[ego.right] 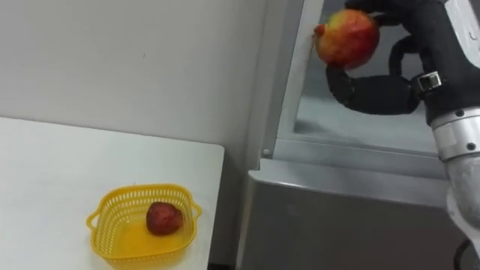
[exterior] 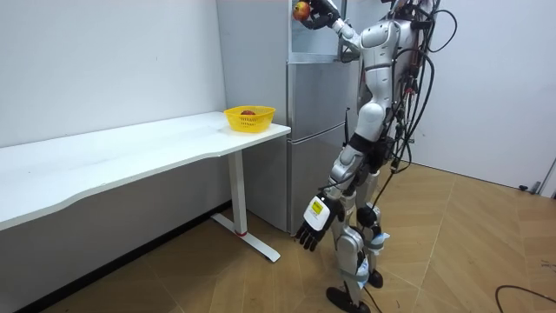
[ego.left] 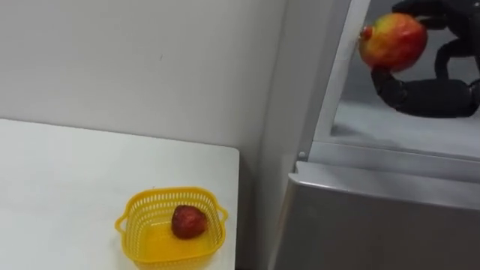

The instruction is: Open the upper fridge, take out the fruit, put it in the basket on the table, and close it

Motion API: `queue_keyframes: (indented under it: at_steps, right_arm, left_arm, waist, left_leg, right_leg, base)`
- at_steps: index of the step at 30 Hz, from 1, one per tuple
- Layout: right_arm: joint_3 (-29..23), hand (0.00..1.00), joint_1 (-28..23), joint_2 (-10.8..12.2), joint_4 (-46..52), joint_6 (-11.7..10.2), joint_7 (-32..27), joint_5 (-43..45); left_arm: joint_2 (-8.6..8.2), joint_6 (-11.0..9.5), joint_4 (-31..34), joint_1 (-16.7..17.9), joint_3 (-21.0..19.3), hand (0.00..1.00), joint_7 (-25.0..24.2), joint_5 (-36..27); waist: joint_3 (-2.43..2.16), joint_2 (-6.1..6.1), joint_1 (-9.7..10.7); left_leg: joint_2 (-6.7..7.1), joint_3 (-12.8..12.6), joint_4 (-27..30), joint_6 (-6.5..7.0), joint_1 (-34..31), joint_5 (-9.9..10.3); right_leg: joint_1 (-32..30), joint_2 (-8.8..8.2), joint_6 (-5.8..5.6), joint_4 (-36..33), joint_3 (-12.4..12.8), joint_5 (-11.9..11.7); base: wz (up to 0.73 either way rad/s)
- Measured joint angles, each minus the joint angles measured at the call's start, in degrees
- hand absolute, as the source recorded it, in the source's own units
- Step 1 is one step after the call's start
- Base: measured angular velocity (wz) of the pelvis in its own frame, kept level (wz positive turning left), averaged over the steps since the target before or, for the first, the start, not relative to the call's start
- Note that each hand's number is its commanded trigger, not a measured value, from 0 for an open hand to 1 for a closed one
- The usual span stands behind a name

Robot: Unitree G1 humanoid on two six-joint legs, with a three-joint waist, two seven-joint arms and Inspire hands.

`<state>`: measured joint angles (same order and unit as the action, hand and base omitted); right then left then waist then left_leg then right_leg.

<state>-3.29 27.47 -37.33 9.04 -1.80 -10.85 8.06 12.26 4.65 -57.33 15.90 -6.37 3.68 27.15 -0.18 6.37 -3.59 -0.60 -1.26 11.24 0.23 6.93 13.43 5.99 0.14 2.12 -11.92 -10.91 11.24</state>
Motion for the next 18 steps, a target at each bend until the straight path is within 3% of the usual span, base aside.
queue_keyframes:
  at_steps: [6,12,14,18]
  right_arm:
    - [0.23,1.0,-0.03,1.05,8.16,-0.91,-3.22,2.74]
    - [0.62,1.0,-2.2,4.58,13.43,-2.4,-3.37,6.26]
    - [2.51,1.0,-2.27,6.77,14.65,-2.71,-3.05,9.31]
    - [5.62,1.0,-2.26,8.74,17.14,-3.41,-1.73,12.72]
  left_arm:
    - [-0.06,-0.1,-0.05,0.29,1.0,0.0,0.2,-0.39]
    - [-0.13,-1.24,-0.73,-1.05,1.05,0.0,0.18,-0.67]
    - [-0.14,-1.58,-2.21,-1.92,1.15,0.0,-0.09,-0.62]
    - [-0.11,-1.69,-2.37,-2.56,2.23,0.0,-0.54,-0.57]
  waist:
    - [-0.11,-0.23,-0.37]
    - [0.12,0.37,-1.28]
    - [0.25,0.59,-1.26]
    - [0.31,0.51,-1.67]
  left_leg:
    - [-0.13,-0.18,0.09,-0.03,-0.26,-0.03]
    - [0.0,-0.23,0.18,-0.02,-0.32,-0.02]
    - [-0.01,-0.05,0.19,-0.02,-0.34,-0.02]
    - [-0.1,0.0,-0.29,0.01,-0.4,0.0]
  right_leg:
    - [-0.35,0.22,0.04,0.0,0.69,-0.02]
    - [-0.34,0.2,0.04,0.18,1.05,-0.02]
    - [-0.15,0.17,0.04,0.2,0.48,-0.02]
    - [-0.33,0.12,0.02,0.21,-0.05,-0.02]
  base:
    - [-0.01]
    - [-0.02]
    - [0.05]
    - [0.02]
